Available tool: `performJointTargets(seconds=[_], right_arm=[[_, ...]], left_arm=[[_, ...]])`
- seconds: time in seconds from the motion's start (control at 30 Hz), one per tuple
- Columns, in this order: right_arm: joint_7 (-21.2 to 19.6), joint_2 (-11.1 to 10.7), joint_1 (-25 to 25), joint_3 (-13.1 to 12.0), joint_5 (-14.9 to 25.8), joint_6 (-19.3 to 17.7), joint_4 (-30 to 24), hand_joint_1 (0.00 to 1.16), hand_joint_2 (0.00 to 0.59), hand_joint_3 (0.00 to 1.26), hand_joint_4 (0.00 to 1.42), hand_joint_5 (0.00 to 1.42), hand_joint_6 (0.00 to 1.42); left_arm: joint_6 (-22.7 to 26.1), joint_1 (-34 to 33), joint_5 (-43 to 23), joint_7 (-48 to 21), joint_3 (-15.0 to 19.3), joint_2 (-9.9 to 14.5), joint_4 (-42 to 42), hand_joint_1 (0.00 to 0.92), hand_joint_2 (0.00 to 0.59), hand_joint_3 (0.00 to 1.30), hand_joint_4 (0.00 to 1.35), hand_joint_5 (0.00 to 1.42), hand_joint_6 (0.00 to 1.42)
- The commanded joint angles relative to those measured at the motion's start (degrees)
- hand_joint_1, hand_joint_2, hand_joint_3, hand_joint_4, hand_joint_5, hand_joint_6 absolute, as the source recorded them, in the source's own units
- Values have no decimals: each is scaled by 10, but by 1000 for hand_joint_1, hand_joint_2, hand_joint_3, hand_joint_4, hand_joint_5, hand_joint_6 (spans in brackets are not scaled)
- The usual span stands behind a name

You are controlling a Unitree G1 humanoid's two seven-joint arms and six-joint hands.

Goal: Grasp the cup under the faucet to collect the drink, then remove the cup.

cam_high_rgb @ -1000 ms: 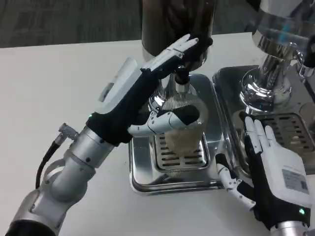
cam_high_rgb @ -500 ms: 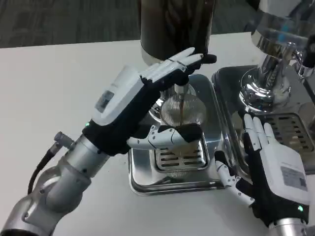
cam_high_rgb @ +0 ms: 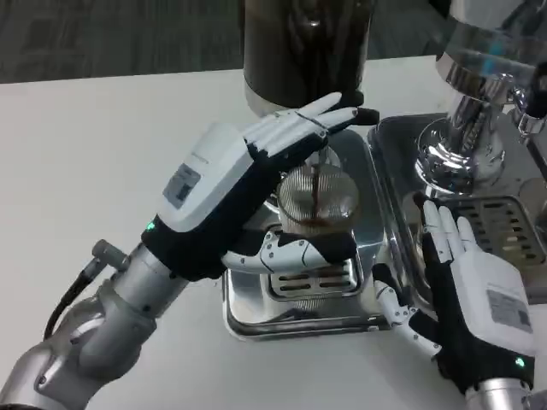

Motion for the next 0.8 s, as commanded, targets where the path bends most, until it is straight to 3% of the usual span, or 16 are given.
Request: performJointTargets(seconds=[0.03,0.7,0.8], right_arm=[[-9,-2,-6,1,3,-8,9,251,424,0,0,0,132],[-8,-1,-6,1,11,-12,10,252,423,0,0,0,132],[-7,-1,-7,-8,42,-38,13,334,357,0,0,0,157]], left_arm=[[-3,15,39,1,-22,17,-8,0,141,239,133,281,268],[53,10,151,90,-75,70,-37,0,143,250,135,282,261],[56,7,140,95,-81,72,-30,0,144,250,135,281,259]])
